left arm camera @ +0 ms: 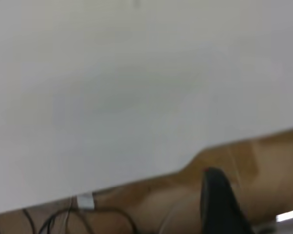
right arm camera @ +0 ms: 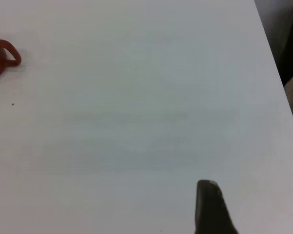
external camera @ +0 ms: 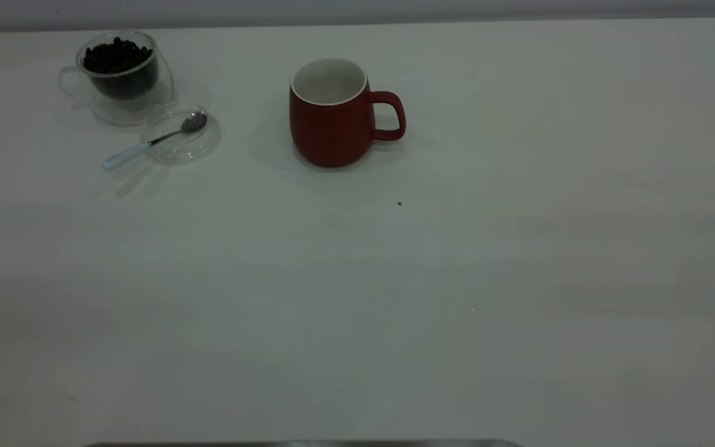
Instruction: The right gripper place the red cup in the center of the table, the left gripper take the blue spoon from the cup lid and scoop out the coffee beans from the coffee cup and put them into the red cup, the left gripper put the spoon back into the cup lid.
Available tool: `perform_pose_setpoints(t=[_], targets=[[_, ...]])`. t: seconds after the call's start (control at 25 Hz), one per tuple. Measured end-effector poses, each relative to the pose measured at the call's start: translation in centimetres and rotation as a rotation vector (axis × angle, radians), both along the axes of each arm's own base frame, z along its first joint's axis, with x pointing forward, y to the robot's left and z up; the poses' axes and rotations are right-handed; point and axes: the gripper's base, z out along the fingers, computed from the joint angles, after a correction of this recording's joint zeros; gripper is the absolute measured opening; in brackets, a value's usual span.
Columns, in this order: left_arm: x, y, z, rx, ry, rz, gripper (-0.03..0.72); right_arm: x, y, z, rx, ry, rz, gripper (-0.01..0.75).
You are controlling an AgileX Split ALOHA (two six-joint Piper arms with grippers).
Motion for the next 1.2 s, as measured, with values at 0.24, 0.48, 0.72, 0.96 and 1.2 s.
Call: perform_pose_setpoints(t=[0.24,0.48,0.72,0.96,1.2], targets=[[-1.5,0.2,0.0,-0.032,-0.107,0.03,0.423,0.0,0.0,0.0,0.0,0.0,0.0,0.466],[-1.7,0.3,0.0,-0.036,-0.123,0.031,0.423,0.0,0.0,0.0,0.0,0.0,0.0,0.466],[-2.4,0.4,-0.1,-0.041,-0.17,0.034,0.423,0.0,0.0,0.0,0.0,0.0,0.0,0.466],[-2.4,0.3,-0.1,-0.04,-0.171,0.052,0.423,0.0,0.0,0.0,0.0,0.0,0.0,0.466],[-2.4,0.2,-0.1,-0.034,-0.172,0.115,0.423,0.0,0.0,0.0,0.0,0.0,0.0,0.466]])
